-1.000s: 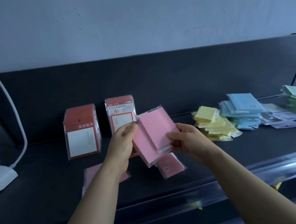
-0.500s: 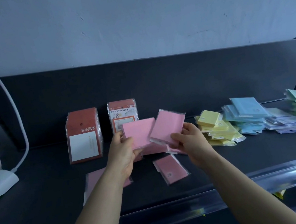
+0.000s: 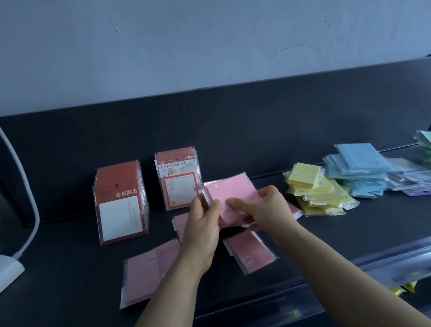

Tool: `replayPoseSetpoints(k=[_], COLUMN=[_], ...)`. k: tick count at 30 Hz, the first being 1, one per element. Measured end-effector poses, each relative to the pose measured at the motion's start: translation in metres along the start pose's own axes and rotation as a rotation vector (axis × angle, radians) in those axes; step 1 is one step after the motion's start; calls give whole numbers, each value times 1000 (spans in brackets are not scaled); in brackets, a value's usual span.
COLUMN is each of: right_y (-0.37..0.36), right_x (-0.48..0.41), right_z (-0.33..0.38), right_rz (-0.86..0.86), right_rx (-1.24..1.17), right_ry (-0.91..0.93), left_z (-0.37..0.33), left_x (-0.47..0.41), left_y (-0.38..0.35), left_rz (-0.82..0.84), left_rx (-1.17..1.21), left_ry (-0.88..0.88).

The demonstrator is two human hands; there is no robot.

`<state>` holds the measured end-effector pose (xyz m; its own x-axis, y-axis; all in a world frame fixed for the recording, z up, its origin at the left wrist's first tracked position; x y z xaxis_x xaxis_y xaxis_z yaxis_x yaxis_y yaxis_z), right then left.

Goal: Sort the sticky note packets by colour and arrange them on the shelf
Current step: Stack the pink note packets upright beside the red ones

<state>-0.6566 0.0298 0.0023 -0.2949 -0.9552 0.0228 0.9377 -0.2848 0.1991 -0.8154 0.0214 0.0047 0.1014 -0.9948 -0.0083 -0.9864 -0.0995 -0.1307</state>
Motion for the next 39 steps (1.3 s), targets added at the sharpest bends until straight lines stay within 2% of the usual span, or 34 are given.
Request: replayPoseSetpoints(k=[3, 7, 10, 11, 14, 17, 22, 25, 30, 32, 34, 37, 39], right_y=[5, 12, 11, 16, 32, 26, 25, 31, 41, 46, 51, 49, 37], right_x=[-3, -4, -5, -6, -13, -15, -14, -17, -13, -9, -4, 1, 3], right_z=[-1, 4, 3, 5, 8, -10, -11, -21, -9, 5, 18, 26, 28], right_rz=[-25, -40, 1, -18, -89, 26, 85, 72, -45, -104, -130, -42, 62], right_rx=[129, 146, 70, 129, 572, 840, 795, 896, 770, 623, 375, 27, 6], right_ry=[31, 71, 80, 111, 255, 247, 308, 248, 240, 294, 337, 310, 292], left_z=[1, 4, 5, 5, 5, 8, 12, 14, 15, 13, 11, 3, -4], left_x=[-3, -10, -14, -15, -21, -27, -34, -34, -32, -31, -28, -22, -15], left_y=[3, 10, 12, 16, 33, 46, 64, 65, 65, 65, 64, 57, 45], left_rz=[2, -22, 1, -4, -79, -128, -177, -165, -153, -153, -148, -104, -45], left_rx=[-33, -67, -122, -150, -160, -130, -164, -167, -185, -191, -191, -174, -127], left_ry=[-13, 7, 0, -8, -12, 17, 58, 75, 80, 75, 72, 47, 37])
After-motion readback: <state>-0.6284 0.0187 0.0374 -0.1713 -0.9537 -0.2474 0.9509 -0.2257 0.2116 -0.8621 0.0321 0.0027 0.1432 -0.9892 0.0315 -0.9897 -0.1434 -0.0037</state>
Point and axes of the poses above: each hand's wrist, its own x-axis away from the middle knuckle, its own y-axis out of the back of the hand, z = x × y, the point moved 10 cm from there along -x, towards the middle knuckle, and after that the axes turned 5 degrees about -z, right-handed, at the moved point
